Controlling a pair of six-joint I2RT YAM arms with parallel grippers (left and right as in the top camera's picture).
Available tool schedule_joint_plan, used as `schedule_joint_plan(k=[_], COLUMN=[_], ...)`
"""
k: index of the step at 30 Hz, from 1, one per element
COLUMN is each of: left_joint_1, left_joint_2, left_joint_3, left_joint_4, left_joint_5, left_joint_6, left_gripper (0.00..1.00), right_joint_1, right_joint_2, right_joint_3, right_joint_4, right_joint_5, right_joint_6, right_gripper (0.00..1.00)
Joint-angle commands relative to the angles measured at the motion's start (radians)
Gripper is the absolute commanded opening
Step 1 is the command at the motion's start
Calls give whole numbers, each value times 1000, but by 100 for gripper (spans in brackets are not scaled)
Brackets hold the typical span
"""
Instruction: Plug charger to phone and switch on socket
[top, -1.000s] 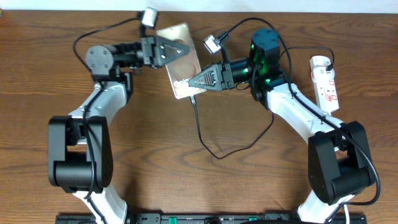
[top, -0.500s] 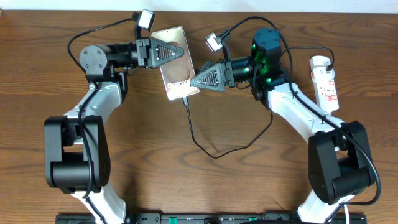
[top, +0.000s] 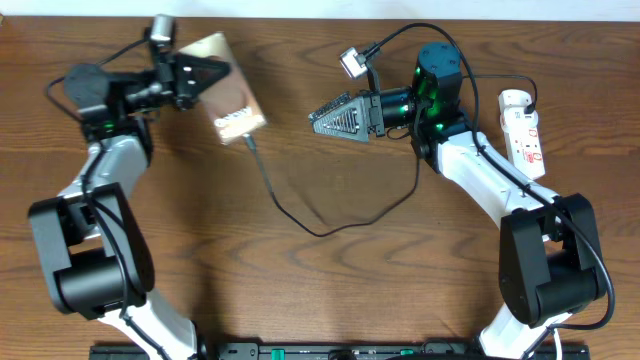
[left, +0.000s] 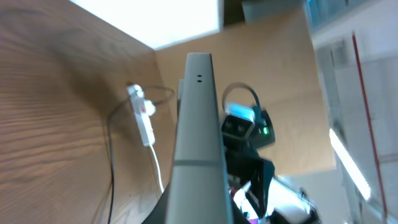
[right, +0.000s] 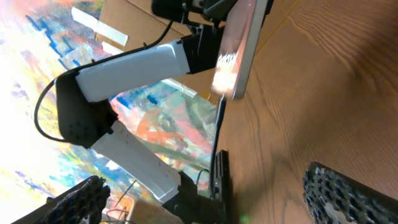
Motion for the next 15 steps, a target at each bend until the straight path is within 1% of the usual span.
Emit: schedule_joint_plan(k=[1,6,9,11,15], left_joint_1=[63,103,103,100,81], left_joint_2=[-5,-5,-5,-5,-5], left_joint_3=[-1,-37,-67,-83,-98], left_joint_4=[-93,-257,-402,-516,-873], left_joint_5=[-9,-66,-131,-175,-296], left_joint_6=[133,240,348,440,723], left_gripper=[7,7,7,7,7], right_joint_1=[-5,-5,-5,-5,-6], right_joint_2=[1,1,1,1,1], right_joint_3=[19,19,19,19,19], right_joint_4=[2,3,3,3,3], right_joint_5=[-11,-10,-10,-10,-11], right_joint_6=[-2,23,36,36,35], right_gripper=[99,99,99,99,99])
